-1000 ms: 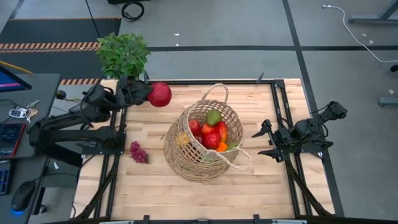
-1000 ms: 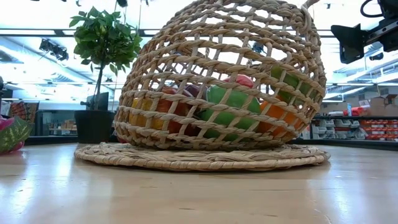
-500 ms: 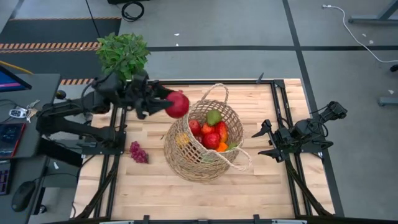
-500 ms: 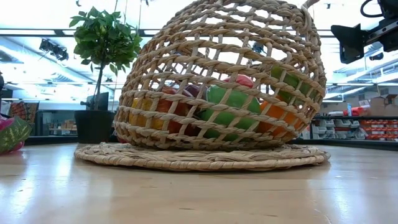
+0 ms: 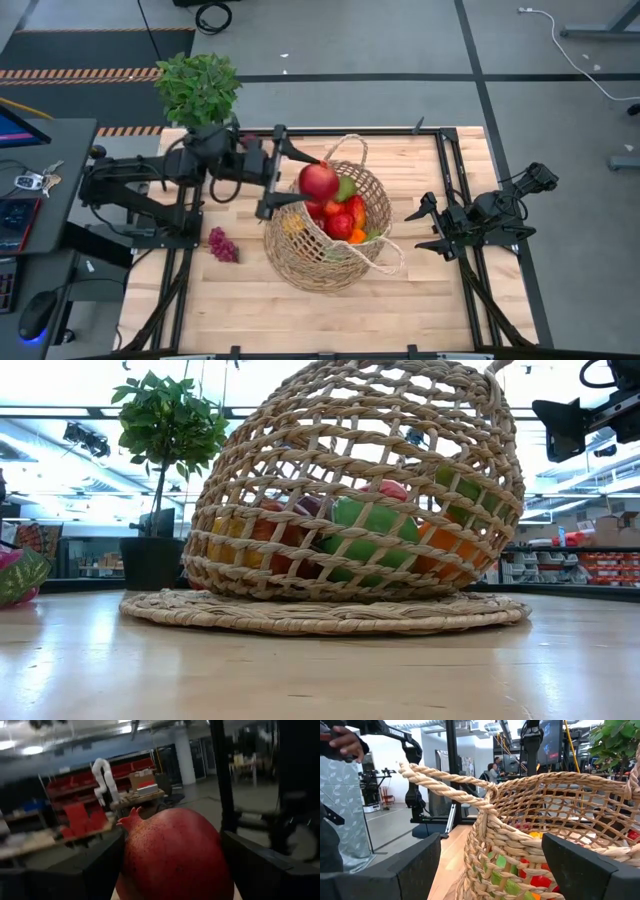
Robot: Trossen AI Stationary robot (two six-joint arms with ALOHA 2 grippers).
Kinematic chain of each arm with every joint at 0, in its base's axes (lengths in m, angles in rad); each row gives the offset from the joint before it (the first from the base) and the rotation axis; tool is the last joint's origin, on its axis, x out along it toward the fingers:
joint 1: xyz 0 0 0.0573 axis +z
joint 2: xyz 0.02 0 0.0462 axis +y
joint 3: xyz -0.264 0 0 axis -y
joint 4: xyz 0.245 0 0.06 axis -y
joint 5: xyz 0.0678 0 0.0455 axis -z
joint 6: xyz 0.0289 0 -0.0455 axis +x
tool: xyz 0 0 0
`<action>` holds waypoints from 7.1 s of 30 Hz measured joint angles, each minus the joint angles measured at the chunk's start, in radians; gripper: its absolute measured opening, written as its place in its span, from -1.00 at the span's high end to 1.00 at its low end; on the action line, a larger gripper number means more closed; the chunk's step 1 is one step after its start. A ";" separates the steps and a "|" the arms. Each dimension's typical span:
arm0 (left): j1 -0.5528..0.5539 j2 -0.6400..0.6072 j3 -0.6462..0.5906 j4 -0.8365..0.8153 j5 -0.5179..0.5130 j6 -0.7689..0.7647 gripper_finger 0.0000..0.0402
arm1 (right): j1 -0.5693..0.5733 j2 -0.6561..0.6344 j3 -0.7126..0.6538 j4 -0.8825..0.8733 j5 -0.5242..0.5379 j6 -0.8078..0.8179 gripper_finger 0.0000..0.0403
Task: Build produce basket
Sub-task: Put the red pomegranate into the brown basket
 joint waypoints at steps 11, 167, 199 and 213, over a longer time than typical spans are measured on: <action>-0.064 0.114 0.022 0.019 -0.009 0.640 -0.63 | 0.000 0.000 0.000 -0.001 0.000 0.000 -0.74; 0.536 0.567 -0.135 -0.702 -0.744 0.302 -0.88 | 0.000 0.000 0.000 -0.001 0.000 0.000 -0.74; 0.587 0.633 -0.160 -0.927 -1.082 0.727 -0.88 | 0.000 0.000 0.000 -0.002 0.000 0.000 -0.74; 0.615 0.699 -0.159 -0.899 -1.086 0.804 -0.88 | 0.000 0.000 0.000 -0.001 -0.001 0.000 -0.74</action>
